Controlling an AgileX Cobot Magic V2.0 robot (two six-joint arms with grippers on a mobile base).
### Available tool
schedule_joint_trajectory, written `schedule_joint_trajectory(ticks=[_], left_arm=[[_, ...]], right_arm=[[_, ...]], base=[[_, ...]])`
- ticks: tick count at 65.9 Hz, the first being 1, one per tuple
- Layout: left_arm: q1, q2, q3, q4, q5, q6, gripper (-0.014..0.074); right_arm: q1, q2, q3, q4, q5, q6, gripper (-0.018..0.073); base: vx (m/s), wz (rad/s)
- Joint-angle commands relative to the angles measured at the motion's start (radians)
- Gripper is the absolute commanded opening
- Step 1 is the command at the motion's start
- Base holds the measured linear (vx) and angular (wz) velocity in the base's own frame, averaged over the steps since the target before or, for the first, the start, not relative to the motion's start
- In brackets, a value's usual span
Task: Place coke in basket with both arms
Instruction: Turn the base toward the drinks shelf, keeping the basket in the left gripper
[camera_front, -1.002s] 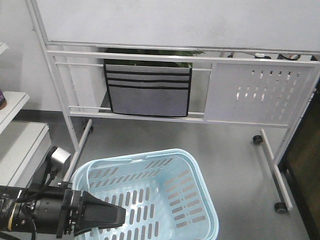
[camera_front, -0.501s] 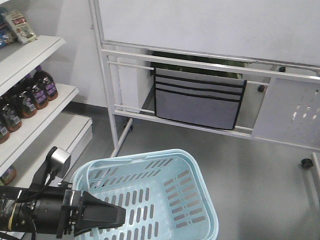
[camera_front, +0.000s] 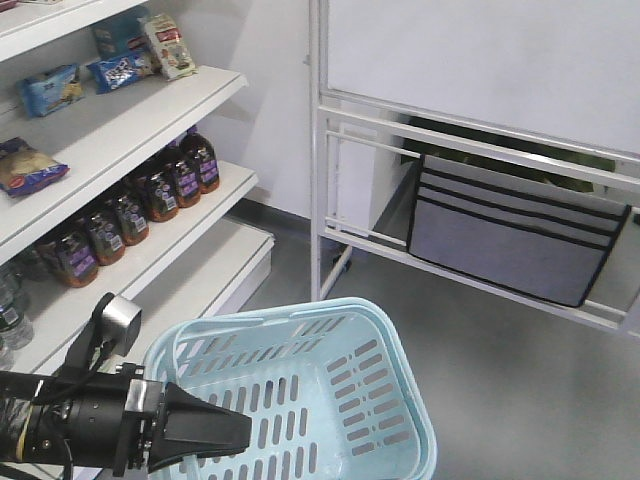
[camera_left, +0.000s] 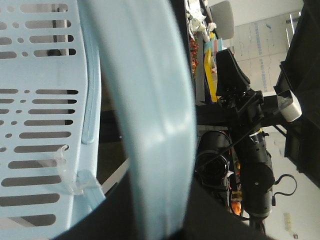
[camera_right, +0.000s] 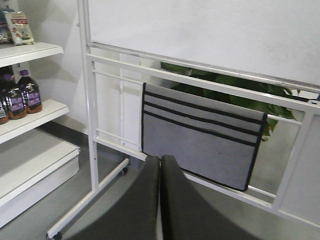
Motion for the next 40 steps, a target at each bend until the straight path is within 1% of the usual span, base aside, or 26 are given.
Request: schedule_joint_trajectory(ticks=[1,40], left_arm=[[-0.006,-0.033,-0.018,-0.074,-0.22,0.01,-0.0006],[-0.006,-0.033,-0.018,-0.074,-0.22,0.01,-0.0006]], right_arm=[[-0.004,-0.012,0.007,-0.001,-0.074,-0.01,-0.0002],[-0.004,-0.012,0.007,-0.001,-0.071,-0.01,-0.0002]], base=[[0.1,0.39],[0.08,0.3]])
